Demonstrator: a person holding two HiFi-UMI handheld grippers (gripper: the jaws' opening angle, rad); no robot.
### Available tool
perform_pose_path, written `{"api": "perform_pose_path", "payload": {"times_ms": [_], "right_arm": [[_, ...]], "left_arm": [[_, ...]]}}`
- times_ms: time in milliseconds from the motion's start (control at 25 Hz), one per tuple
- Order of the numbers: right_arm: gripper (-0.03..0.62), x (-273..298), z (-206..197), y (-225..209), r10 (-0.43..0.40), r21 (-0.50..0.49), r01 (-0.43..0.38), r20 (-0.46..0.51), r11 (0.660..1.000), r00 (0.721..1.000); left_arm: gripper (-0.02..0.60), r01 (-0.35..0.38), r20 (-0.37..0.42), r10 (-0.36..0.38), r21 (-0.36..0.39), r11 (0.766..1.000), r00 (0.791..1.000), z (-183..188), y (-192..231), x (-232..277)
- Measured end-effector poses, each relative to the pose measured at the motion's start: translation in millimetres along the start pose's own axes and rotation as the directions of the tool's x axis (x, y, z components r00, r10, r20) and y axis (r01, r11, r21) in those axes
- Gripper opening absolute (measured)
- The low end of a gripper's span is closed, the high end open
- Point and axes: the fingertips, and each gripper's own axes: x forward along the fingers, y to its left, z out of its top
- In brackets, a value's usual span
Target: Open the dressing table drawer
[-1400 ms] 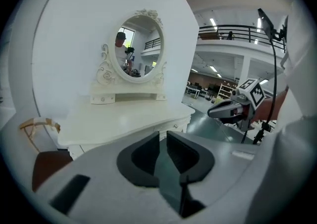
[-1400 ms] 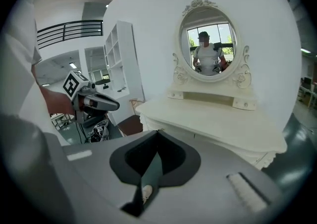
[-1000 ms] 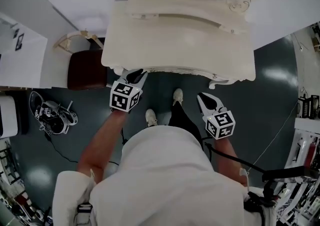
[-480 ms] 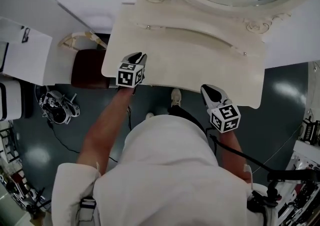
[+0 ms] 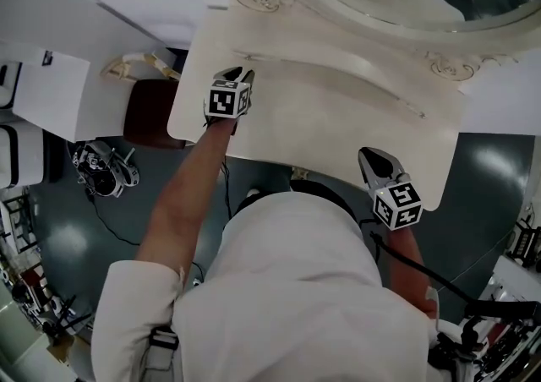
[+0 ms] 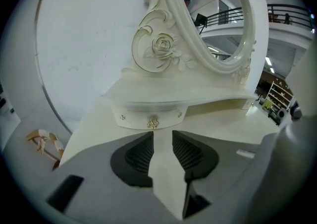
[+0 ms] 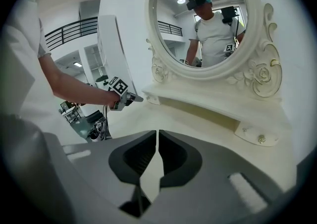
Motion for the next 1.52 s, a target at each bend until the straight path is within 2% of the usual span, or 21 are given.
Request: {"api": "perform_pose_path", "payload": {"times_ms": [320,520,680,1520], "right_arm": [[0.018,-2,1,-44,-0.012,0.019,0.012,-0.018,1.000,1.000],[0.018,1,-2,-55,-0.004,0.030,0.005,-0.031,1.000,1.000],[0.018,2,-3,-57,-0.003,0.036,0.004,-0.035,0.999,0.999],[0.017,13,1,-47,0.002,0.033,-0.001,-0.035,0.999,0.999]], "left_arm": [[0.135,-0.063,-0.031,0.062,-0.026,0.998,0.998,15,17,35],[0.134,-0.064,-0.055,0.063,-0.021,0.998,0.996,17,20,48],[0.099,-0.060,-0.073,0.059,-0.014,0.998,0.996,14,20,50],[0.095,-0.034,-0.088,0.035,0.013,0.999,0.995,-2,16,39]]}}
